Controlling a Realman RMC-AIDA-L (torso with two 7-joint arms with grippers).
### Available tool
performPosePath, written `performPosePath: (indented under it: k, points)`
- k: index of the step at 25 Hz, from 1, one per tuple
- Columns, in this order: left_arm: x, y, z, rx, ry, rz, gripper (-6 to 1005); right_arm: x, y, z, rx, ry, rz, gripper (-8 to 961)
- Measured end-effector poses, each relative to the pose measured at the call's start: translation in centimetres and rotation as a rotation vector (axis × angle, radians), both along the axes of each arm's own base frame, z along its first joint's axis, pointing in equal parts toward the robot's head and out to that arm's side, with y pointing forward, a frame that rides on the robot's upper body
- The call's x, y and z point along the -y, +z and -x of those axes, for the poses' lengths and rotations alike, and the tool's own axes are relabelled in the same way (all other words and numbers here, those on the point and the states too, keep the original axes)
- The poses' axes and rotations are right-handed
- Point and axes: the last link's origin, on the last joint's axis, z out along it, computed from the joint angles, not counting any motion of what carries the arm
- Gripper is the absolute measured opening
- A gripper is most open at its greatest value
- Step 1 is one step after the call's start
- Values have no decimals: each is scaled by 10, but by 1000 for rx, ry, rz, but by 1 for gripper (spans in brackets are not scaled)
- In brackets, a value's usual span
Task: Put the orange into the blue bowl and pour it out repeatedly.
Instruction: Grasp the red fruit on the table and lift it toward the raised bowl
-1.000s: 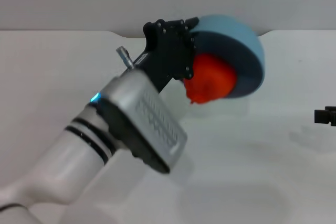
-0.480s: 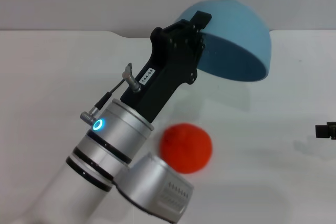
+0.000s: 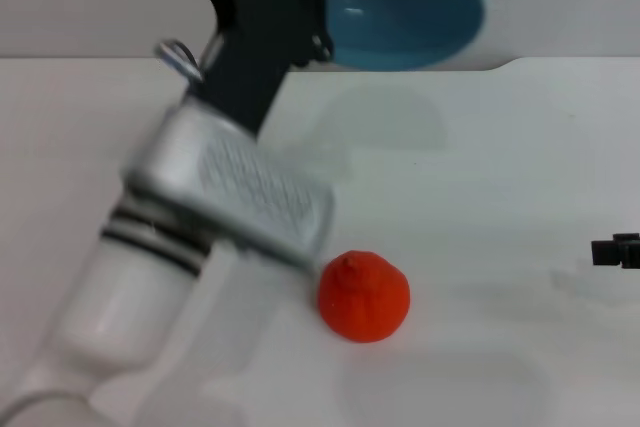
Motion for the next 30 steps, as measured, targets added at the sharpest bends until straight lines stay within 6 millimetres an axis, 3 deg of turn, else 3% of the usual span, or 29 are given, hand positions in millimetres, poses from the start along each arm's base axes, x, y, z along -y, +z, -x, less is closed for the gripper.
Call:
performPosePath:
  k: [4, 9, 13, 15, 19, 23, 26, 30]
  points:
    - [-30, 20, -2, 111, 188, 227, -1, -4, -4, 6, 10, 29, 21, 500]
    - [-60, 41, 1, 324, 360, 749, -1, -10, -7, 14, 17, 63, 33, 499]
    - [-80, 59, 16, 482, 578, 1096, -1, -14, -10, 19, 34, 98, 47, 499]
    - [-87, 67, 25, 546, 670, 1177, 0, -16, -11, 22, 46, 129, 51, 499]
    - [-92, 91, 56, 646, 880, 1213, 0, -22, -13, 28, 57, 181, 51, 499]
    - [-80, 110, 80, 626, 1031, 1163, 0, -29, -21, 38, 81, 284, 72, 499]
    - [-65, 115, 101, 590, 1207, 1114, -1, -40, -40, 54, 97, 389, 105, 499]
    - [-57, 118, 114, 576, 1297, 1078, 0, -48, -59, 68, 77, 484, 133, 499]
